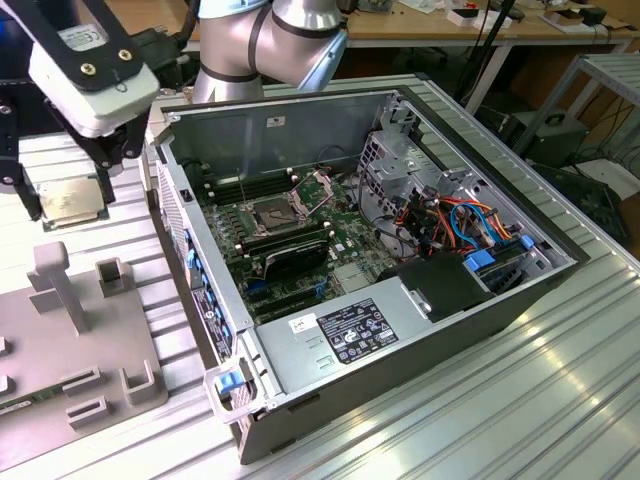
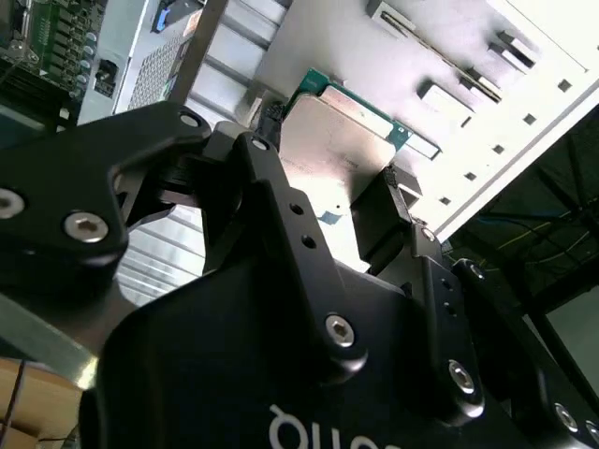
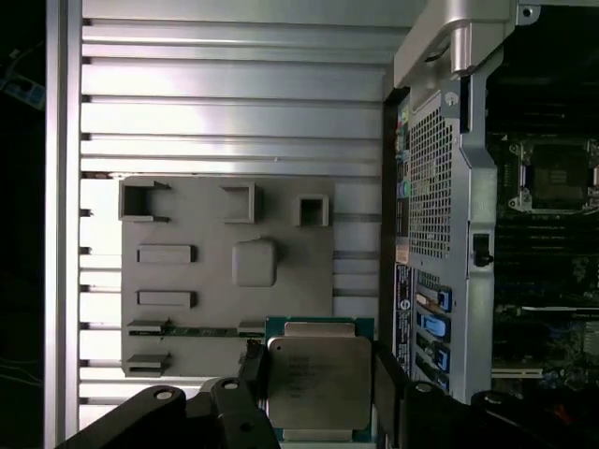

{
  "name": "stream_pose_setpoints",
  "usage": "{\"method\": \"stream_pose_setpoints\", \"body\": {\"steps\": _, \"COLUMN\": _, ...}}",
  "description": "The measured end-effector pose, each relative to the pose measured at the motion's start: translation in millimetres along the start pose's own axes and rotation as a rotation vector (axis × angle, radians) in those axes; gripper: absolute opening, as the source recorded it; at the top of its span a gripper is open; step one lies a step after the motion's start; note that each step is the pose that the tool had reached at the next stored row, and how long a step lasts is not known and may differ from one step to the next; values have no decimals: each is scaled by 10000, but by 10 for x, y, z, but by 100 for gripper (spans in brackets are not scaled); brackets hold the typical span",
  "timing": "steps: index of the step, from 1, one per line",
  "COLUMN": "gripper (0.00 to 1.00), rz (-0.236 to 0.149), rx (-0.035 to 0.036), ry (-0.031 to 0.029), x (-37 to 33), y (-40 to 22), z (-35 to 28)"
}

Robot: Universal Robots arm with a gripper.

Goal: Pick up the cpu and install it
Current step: 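Pick up the cpu and move it towards the insertion slot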

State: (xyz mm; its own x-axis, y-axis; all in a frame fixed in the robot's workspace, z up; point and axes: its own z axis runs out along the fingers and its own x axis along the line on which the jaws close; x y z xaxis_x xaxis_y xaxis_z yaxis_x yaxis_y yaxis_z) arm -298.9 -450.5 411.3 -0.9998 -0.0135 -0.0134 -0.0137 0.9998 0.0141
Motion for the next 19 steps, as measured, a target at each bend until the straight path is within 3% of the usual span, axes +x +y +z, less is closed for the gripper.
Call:
{"method": "stream_pose_setpoints", "body": {"steps": 7, "gripper": 55, "rz": 0, "rx": 0, "ry": 0, "x": -233, "y": -3, "z": 4}}
{"method": "stream_pose_setpoints", "body": {"steps": 8, "gripper": 55, "rz": -1, "rx": 0, "ry": 1, "x": -305, "y": -4, "z": 4}}
{"method": "stream_pose_setpoints", "body": {"steps": 10, "gripper": 55, "rz": 1, "rx": 0, "ry": 3, "x": -377, "y": -5, "z": 5}}
{"method": "stream_pose_setpoints", "body": {"steps": 12, "gripper": 55, "rz": -1, "rx": 1, "ry": 9, "x": -541, "y": -8, "z": 8}}
{"method": "stream_pose_setpoints", "body": {"steps": 18, "gripper": 55, "rz": 2, "rx": 1, "ry": 32, "x": -842, "y": -11, "z": 15}}
{"method": "stream_pose_setpoints", "body": {"steps": 19, "gripper": 55, "rz": -1, "rx": -1, "ry": 39, "x": -928, "y": -13, "z": 18}}
